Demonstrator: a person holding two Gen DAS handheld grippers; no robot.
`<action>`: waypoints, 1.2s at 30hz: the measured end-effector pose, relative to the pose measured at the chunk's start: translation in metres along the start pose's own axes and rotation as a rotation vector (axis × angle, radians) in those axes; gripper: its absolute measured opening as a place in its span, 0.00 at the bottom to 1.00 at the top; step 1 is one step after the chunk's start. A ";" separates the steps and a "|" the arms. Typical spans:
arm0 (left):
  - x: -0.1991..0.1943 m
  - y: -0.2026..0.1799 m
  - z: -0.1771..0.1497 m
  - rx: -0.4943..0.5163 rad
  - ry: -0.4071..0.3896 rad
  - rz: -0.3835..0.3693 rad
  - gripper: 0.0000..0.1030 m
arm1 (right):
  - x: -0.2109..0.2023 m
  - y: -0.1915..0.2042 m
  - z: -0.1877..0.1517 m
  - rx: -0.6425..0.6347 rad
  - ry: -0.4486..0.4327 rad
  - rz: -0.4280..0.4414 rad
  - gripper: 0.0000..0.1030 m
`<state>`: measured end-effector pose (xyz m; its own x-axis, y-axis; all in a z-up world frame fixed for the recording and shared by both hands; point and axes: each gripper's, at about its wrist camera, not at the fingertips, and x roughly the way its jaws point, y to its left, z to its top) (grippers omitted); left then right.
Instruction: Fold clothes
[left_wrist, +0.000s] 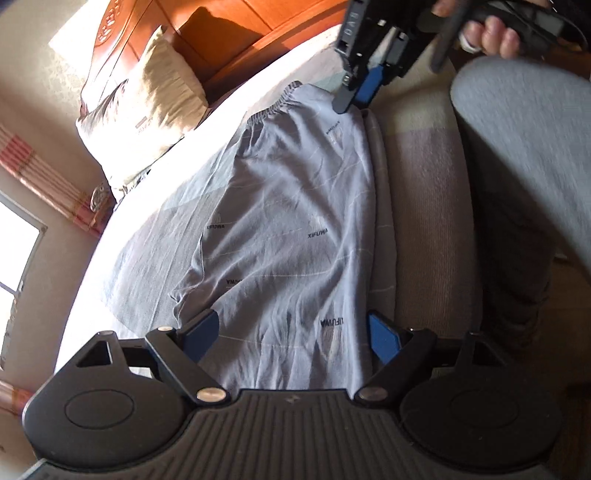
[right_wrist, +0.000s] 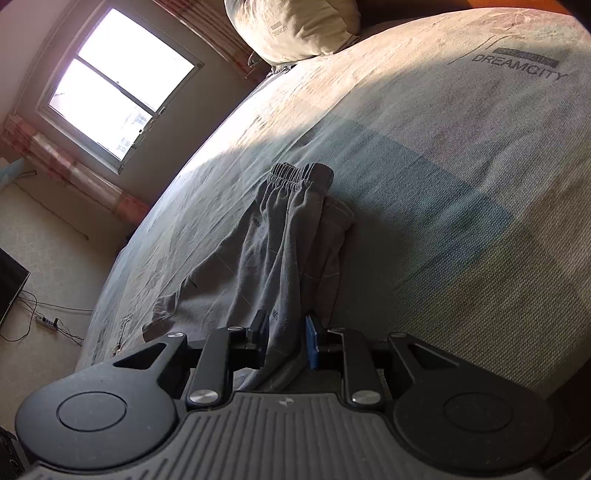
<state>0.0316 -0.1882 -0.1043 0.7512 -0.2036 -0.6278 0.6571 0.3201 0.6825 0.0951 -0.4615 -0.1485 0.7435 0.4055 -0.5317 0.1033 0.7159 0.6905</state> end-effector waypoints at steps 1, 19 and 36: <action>-0.001 -0.005 0.000 0.041 0.004 0.021 0.83 | 0.000 0.001 0.000 -0.001 0.000 0.001 0.25; 0.016 -0.047 0.014 0.345 0.124 0.237 0.83 | 0.007 0.018 -0.006 -0.016 0.028 0.033 0.30; 0.009 -0.017 -0.015 0.082 0.227 0.037 0.02 | 0.001 0.006 -0.016 0.072 0.022 0.031 0.36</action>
<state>0.0259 -0.1817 -0.1273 0.7478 0.0234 -0.6635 0.6390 0.2455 0.7290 0.0859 -0.4476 -0.1529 0.7325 0.4395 -0.5199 0.1285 0.6607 0.7396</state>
